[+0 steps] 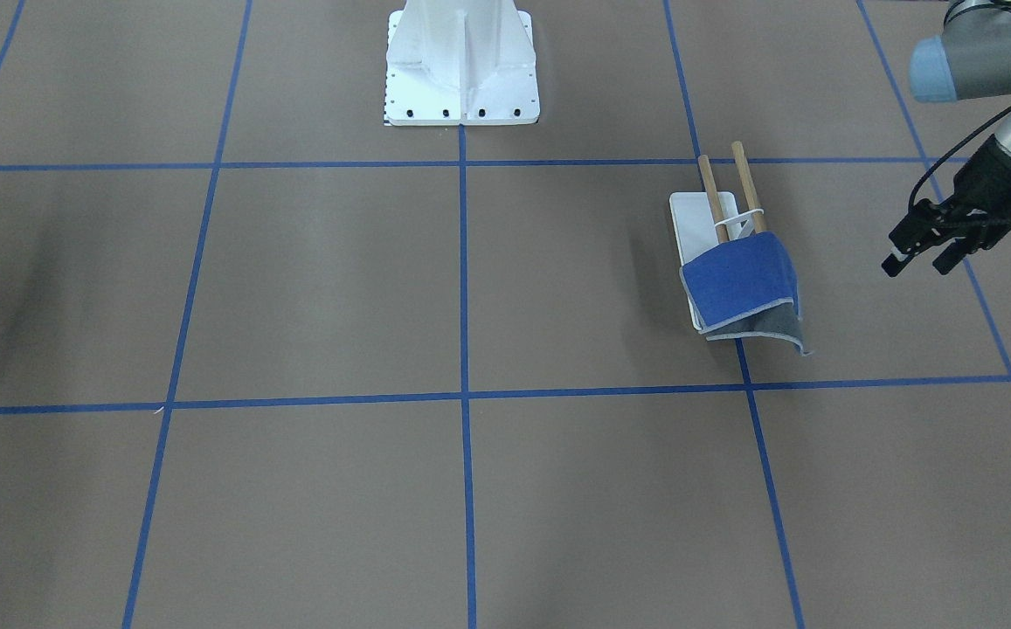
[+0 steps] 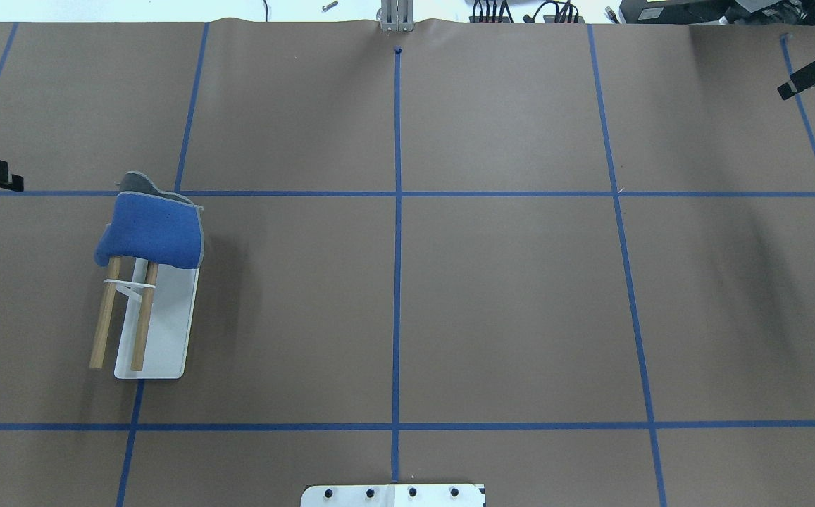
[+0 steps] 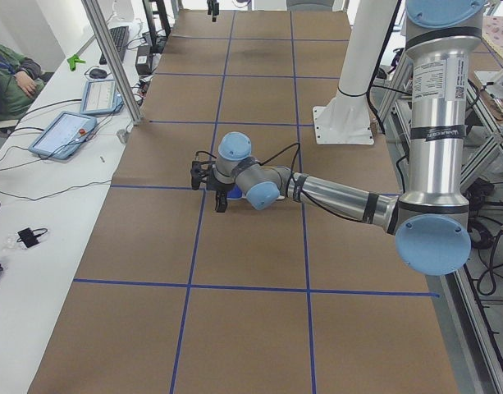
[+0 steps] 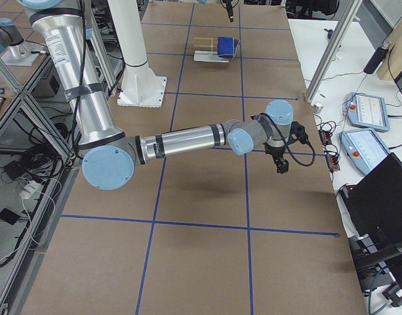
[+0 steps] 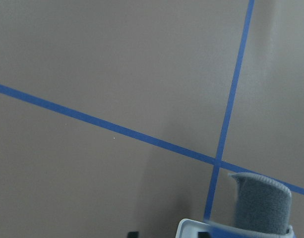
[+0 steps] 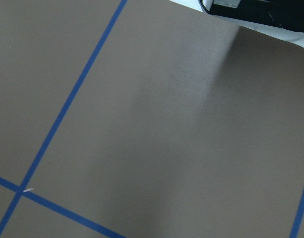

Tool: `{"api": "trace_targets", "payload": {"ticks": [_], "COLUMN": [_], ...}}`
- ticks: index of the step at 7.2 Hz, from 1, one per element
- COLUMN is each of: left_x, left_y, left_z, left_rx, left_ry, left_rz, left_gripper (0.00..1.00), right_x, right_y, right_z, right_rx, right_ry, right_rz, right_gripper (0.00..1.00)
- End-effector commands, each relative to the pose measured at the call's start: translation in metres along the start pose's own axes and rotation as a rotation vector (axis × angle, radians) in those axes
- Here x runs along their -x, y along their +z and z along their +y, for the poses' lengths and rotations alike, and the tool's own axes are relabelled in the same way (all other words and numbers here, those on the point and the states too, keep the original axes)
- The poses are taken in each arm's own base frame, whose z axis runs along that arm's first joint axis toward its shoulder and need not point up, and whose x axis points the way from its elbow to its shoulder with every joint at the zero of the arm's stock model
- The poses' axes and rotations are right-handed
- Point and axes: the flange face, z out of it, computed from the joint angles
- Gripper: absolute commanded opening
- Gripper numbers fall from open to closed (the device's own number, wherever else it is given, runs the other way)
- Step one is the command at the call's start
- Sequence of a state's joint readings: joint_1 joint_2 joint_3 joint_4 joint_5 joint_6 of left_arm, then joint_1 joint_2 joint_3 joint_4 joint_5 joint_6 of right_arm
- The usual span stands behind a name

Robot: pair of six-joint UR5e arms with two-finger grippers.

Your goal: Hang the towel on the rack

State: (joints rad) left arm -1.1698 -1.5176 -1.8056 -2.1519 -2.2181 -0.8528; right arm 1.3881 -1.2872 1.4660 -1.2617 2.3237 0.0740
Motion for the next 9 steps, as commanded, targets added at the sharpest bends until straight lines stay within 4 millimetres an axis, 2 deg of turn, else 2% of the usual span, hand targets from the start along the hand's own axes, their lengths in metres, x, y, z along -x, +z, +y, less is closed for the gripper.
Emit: {"api": "trace_targets", "payload": {"ticks": [1,3,4,6,7,8,9], "left_x": [0.065,0.130,0.156,0.207,0.221,0.231,0.238], "left_y": [-0.032,-0.072,-0.075,-0.046,-0.044,-0.060,-0.079], "left_z": [-0.020,-0.034,-0.031,-0.013,-0.010,-0.011,-0.015], "left_rx": [0.036,0.124,0.170,0.265,0.272,0.242,0.219], "left_ry": [0.193,0.297,0.258,0.158,0.134,0.164,0.203], "left_rz": [-0.118,-0.221,-0.239,-0.258,-0.257,-0.239,-0.231], "left_gripper": [0.98,0.98,0.98,0.98,0.98,0.98,0.99], "right_x": [-0.055,-0.078,-0.088,-0.112,-0.117,-0.126,-0.134], "right_y": [-0.011,-0.026,-0.030,-0.035,-0.036,-0.028,-0.029], "right_z": [0.037,0.047,0.054,0.081,0.084,0.100,0.106], "right_rx": [0.042,0.120,0.139,0.151,0.159,0.202,0.233], "right_ry": [0.011,0.015,0.027,0.046,0.054,0.054,0.052], "right_rz": [0.047,0.062,0.089,0.100,0.112,0.196,0.288], "right_gripper": [1.00,1.00,1.00,1.00,1.00,1.00,1.00]}}
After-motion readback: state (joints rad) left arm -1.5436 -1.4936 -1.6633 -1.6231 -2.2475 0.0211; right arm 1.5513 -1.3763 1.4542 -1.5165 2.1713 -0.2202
